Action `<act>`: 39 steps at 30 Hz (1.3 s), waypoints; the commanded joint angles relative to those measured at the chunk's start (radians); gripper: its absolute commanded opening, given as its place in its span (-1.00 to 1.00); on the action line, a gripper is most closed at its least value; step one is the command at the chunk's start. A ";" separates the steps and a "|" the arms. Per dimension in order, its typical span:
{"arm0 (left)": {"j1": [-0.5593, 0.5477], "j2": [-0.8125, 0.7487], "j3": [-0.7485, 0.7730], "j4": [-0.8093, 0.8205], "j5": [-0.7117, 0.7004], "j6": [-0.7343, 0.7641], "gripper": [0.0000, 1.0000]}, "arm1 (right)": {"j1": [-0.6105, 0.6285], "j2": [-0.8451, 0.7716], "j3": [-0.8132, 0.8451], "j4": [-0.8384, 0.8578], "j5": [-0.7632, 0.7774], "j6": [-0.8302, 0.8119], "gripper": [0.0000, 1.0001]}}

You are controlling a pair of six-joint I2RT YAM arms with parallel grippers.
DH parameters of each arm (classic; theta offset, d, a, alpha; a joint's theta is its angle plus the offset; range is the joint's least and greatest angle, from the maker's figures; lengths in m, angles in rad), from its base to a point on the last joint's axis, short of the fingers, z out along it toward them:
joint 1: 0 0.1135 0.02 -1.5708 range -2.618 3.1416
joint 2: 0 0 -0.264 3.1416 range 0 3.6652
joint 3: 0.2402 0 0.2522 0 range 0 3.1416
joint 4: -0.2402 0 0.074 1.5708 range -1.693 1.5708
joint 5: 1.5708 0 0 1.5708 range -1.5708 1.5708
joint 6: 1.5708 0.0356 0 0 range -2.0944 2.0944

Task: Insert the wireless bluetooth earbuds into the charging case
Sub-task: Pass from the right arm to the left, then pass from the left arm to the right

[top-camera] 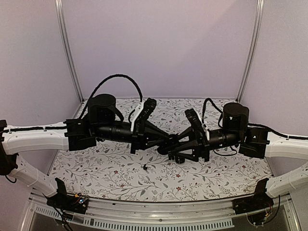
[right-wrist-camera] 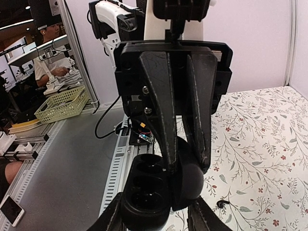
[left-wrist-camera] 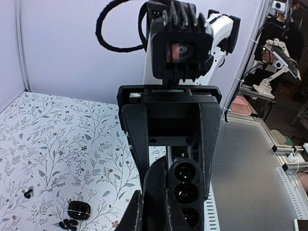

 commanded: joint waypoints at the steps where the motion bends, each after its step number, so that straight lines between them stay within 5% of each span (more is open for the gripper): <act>1: -0.014 0.004 0.027 0.008 -0.029 -0.001 -1.00 | 0.006 0.002 -0.001 0.019 0.018 0.015 -0.09; 11: -0.015 -0.016 0.006 0.036 -0.074 -0.001 -1.00 | 0.006 0.004 -0.031 0.099 -0.026 0.065 -0.01; 23: -0.017 -0.021 -0.011 0.071 -0.080 -0.005 -1.00 | 0.003 0.021 -0.051 0.180 -0.078 0.122 -0.45; 27: -0.021 -0.022 -0.010 0.074 -0.078 -0.004 -1.00 | -0.005 0.023 -0.059 0.198 -0.082 0.145 -0.40; 31: -0.022 -0.029 -0.011 0.074 -0.090 0.002 -1.00 | -0.020 0.022 -0.063 0.206 -0.085 0.175 -0.02; 39: -0.026 -0.029 -0.009 0.073 -0.086 0.008 -1.00 | -0.028 0.026 -0.067 0.219 -0.080 0.181 -0.13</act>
